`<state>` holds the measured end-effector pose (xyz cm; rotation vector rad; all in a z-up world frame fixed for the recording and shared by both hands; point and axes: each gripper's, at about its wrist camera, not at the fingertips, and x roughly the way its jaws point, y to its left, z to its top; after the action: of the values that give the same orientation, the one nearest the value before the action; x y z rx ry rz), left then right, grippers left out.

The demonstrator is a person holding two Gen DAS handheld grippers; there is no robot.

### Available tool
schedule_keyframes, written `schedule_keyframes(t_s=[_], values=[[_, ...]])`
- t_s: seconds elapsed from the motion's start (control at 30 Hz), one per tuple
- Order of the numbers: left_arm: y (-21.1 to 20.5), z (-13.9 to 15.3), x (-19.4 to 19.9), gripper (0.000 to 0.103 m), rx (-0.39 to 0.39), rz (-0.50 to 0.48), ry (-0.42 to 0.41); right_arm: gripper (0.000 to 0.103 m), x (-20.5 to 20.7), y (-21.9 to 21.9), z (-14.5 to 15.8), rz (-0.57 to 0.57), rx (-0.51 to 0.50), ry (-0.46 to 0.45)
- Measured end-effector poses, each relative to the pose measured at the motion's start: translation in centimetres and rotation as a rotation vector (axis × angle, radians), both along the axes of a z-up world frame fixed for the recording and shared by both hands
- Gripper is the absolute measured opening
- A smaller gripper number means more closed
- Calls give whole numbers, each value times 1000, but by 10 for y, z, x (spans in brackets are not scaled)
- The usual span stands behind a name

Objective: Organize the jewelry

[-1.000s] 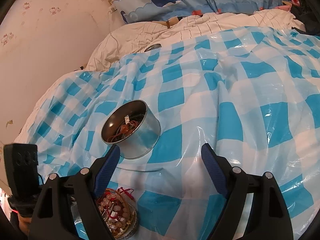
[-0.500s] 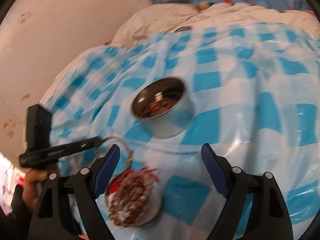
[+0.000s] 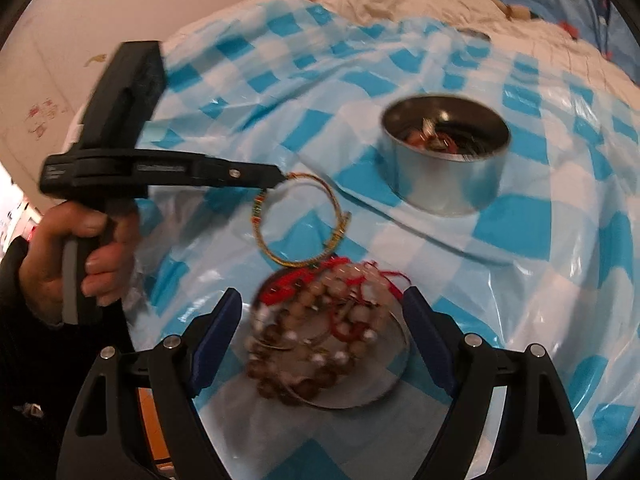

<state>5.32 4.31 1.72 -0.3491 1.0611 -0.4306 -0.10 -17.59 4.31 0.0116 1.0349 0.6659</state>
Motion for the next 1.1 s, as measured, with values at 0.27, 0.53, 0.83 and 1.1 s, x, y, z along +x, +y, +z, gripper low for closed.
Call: schedule_keyframes(t_s=[0.27,0.53,0.83,1.1], values=[[-3,0,0,5,0,-5,11,48,-4,-16,2,9,45,56],[-6,-4,0,5,6,-1,26,48,5,-57,5,-188,178,81],[-12,-8,2,6,8,-7,36,24,11,-30,-8,-115,175,91],[-12,-9,3,6,11,-10,38,24,21,-42,-15,-178,197,123]])
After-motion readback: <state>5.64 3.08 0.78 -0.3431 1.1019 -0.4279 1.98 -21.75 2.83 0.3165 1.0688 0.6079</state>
